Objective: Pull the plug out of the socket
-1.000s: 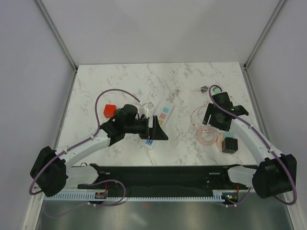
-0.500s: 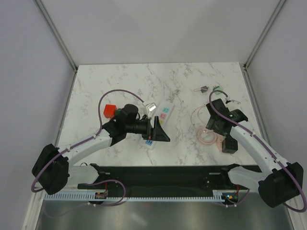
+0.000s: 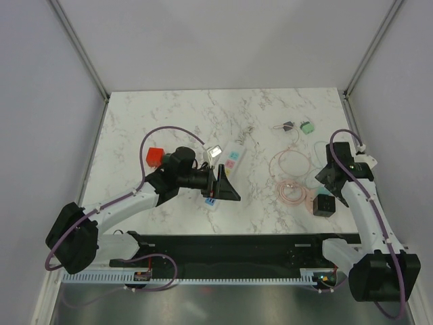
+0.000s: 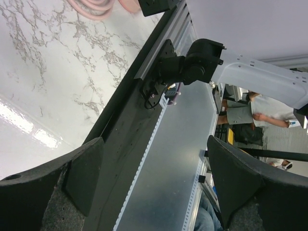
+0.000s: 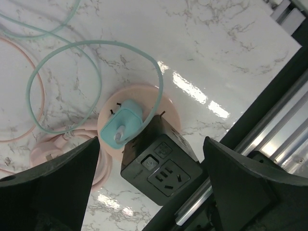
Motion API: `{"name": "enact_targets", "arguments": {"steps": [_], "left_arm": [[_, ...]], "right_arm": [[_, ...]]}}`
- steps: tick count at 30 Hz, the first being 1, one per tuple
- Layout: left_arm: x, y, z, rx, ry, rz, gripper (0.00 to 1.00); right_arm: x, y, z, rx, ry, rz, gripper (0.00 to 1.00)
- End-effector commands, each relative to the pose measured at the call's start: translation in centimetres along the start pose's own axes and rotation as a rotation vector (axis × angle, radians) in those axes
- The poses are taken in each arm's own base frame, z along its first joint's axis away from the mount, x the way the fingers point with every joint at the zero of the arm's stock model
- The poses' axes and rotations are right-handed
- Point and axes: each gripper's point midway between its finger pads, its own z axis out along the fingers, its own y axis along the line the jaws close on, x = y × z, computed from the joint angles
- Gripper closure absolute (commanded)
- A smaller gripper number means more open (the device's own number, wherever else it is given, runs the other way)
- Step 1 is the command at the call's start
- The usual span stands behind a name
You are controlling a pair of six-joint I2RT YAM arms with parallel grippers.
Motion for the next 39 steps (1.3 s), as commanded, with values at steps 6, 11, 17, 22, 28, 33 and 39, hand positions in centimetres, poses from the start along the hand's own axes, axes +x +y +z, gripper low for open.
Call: {"name": "enact_targets", "arguments": {"steps": [6, 11, 17, 22, 28, 33, 39], "left_arm": [[0.4, -1.5, 0.1, 0.068, 0.026, 0.017, 0.07], [0.6, -1.3, 0.3, 0.069, 0.033, 0.012, 0.07], [0.4, -1.2, 0.4, 0.067, 0.029, 0.021, 0.07], [0.3, -1.0, 0.4, 0.061, 0.024, 0.039, 0.07], [0.1, -0.4, 0.5, 0.024, 0.022, 0.068, 0.07], [0.0, 0.1, 0.5, -0.005, 0.017, 0.096, 0.07], [-0.2, 0.1, 1.6, -0.112, 0.045, 0.195, 0.13]], "right_arm": [[2.6, 2.8, 2.3, -0.132, 0.126, -0.068, 0.02], [4.6, 5.2, 1.8, -0.288, 0.205, -0.073, 0.03], [8.3, 8.4, 0.3, -0.419, 0.297, -0.114, 0.05], [10.7, 11.8, -2.0, -0.485, 0.305, -0.166, 0.06], [12.9, 15.3, -4.4, -0.557, 0.292, -0.218, 0.06], [11.0, 13.5, -4.5, -0.485, 0.199, -0.249, 0.06], [5.2, 10.0, -7.0, -0.486, -0.026, -0.155, 0.06]]}}
